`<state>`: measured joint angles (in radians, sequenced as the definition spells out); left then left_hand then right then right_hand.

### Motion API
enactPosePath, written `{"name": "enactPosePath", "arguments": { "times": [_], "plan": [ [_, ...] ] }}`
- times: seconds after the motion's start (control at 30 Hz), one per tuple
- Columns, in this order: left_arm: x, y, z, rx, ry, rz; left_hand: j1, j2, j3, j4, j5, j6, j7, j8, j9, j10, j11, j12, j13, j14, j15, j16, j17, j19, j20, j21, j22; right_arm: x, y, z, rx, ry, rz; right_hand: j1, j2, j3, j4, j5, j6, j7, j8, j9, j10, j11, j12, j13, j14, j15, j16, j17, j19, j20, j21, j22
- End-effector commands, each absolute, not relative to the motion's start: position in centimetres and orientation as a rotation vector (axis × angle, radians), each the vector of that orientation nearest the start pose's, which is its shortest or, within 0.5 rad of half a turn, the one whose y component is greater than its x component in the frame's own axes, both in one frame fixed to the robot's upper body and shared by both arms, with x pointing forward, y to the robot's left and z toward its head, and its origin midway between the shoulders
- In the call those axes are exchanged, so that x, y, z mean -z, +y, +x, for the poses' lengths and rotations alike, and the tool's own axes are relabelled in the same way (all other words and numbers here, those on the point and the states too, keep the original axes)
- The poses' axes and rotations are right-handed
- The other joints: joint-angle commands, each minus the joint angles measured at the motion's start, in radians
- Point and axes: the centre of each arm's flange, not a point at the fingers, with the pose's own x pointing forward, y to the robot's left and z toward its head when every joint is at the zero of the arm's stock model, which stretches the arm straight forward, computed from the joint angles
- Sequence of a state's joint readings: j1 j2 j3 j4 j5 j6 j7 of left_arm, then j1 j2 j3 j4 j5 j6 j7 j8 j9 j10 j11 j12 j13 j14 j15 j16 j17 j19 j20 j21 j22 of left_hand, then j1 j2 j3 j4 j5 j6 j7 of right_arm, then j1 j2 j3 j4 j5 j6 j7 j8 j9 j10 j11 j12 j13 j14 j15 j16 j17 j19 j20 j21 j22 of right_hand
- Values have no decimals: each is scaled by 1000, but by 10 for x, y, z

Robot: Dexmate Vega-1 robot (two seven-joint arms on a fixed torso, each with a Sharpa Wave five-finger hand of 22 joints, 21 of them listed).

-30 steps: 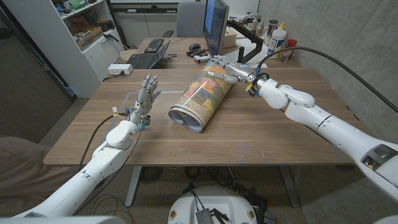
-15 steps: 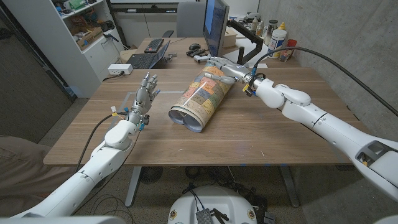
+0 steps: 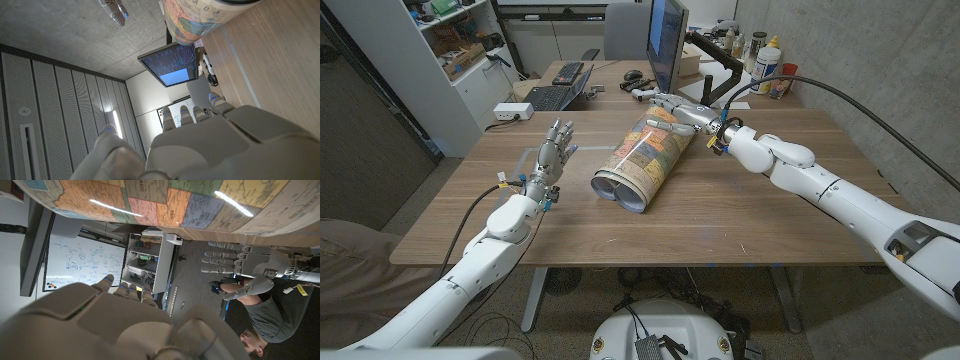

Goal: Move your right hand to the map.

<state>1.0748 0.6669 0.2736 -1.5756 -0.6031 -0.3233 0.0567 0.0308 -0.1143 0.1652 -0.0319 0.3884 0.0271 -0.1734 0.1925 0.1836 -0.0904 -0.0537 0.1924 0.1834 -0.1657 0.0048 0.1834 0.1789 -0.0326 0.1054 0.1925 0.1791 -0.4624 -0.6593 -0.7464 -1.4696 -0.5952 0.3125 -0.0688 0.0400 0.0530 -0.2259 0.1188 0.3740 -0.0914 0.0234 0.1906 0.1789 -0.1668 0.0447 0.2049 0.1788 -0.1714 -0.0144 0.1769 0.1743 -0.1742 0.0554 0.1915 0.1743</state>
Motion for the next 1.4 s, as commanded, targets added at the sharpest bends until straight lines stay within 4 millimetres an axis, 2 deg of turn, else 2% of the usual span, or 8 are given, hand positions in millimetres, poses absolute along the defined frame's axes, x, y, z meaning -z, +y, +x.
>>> {"name": "enactPosePath", "arguments": {
  "times": [0.03, 1.4],
  "plan": [
    [42, 320, 580, 165, -654, 74, -7, -3, -6, 2, 5, 0, -7, 3, 3, 0, -3, 5, 3, -9, -1, 5, 4, -6, 3, 5, 2, -90, -138, 621, -222, -1051, -1483, -9, 7, -4, 5, 5, -10, -1, -5, 5, -27, 2, -4, 6, -150, 1, 0, 4, -56, -3, 1, 6],
    [51, 332, 576, 139, -641, 59, -8, -3, -19, 6, 7, 1, -5, 3, 3, 0, 0, 6, 3, -10, 0, 6, 4, -7, 6, 5, 2, -85, -112, 641, -271, -1033, -1549, 13, -2, -6, -9, 14, -22, -6, -2, 5, -29, 0, 0, 6, -143, 4, 6, 3, -50, 0, 4, 5]
  ]
}}
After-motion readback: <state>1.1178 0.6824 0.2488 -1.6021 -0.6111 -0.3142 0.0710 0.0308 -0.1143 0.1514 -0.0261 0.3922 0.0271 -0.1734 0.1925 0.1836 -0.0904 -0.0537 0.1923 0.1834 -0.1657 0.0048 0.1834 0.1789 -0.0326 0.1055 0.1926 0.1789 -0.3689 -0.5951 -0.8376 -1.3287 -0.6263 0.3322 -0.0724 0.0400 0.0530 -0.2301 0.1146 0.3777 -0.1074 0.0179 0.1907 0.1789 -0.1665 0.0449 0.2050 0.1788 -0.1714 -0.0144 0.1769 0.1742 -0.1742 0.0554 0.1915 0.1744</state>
